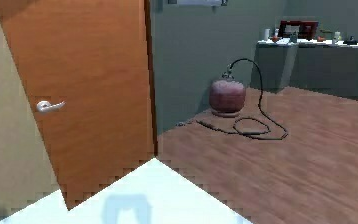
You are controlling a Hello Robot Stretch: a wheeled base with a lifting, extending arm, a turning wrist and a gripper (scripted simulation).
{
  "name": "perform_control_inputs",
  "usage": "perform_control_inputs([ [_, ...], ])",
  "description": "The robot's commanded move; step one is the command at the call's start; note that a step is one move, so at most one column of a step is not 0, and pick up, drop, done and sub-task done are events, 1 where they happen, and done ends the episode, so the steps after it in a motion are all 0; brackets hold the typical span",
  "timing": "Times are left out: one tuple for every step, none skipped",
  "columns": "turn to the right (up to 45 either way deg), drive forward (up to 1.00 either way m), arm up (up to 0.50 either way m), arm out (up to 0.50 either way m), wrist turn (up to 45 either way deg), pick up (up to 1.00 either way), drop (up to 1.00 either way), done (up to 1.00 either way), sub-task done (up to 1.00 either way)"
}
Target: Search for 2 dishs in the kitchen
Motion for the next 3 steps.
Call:
perform_control_inputs([
  [39.0,0.00,0.00,0.00,0.0,0.00,0.00,0.00,0.00],
  [0.0,1.00,0.00,0.00,0.0,0.00,0.00,0.00,0.00],
  [0.0,1.00,0.00,0.00,0.0,0.00,0.00,0.00,0.00],
])
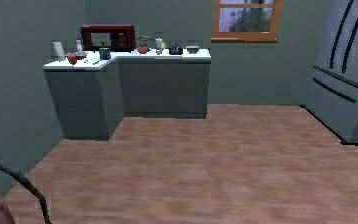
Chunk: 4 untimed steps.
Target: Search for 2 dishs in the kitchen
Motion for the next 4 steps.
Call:
perform_control_inputs([
  [0.0,0.75,0.00,0.00,0.0,0.00,0.00,0.00,0.00],
  [30.0,0.00,0.00,0.00,0.0,0.00,0.00,0.00,0.00],
  [0.0,0.05,0.00,0.00,0.0,0.00,0.00,0.00,0.00],
  [-45.0,0.00,0.00,0.00,0.0,0.00,0.00,0.00,0.00],
])
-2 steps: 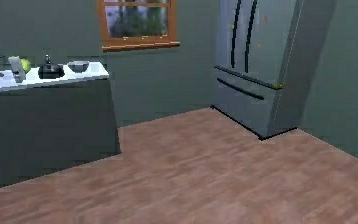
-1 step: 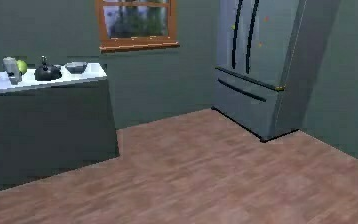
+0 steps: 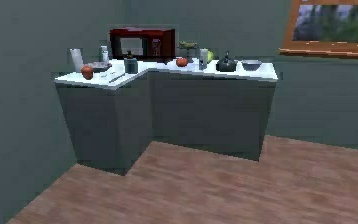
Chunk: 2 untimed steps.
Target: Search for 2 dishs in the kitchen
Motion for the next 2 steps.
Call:
perform_control_inputs([
  [-12.0,0.00,0.00,0.00,0.0,0.00,0.00,0.00,0.00],
  [0.0,1.00,0.00,0.00,0.0,0.00,0.00,0.00,0.00],
])
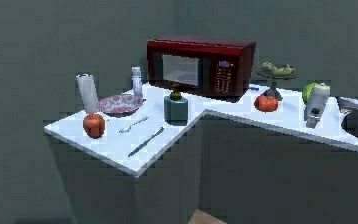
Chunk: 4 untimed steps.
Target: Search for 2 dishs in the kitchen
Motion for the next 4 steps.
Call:
perform_control_inputs([
  [0.0,0.15,0.00,0.00,0.0,0.00,0.00,0.00,0.00],
  [-18.0,0.00,0.00,0.00,0.0,0.00,0.00,0.00,0.00],
  [0.0,0.00,0.00,0.00,0.0,0.00,0.00,0.00,1.00],
  [45.0,0.00,0.00,0.00,0.0,0.00,0.00,0.00,0.00],
])
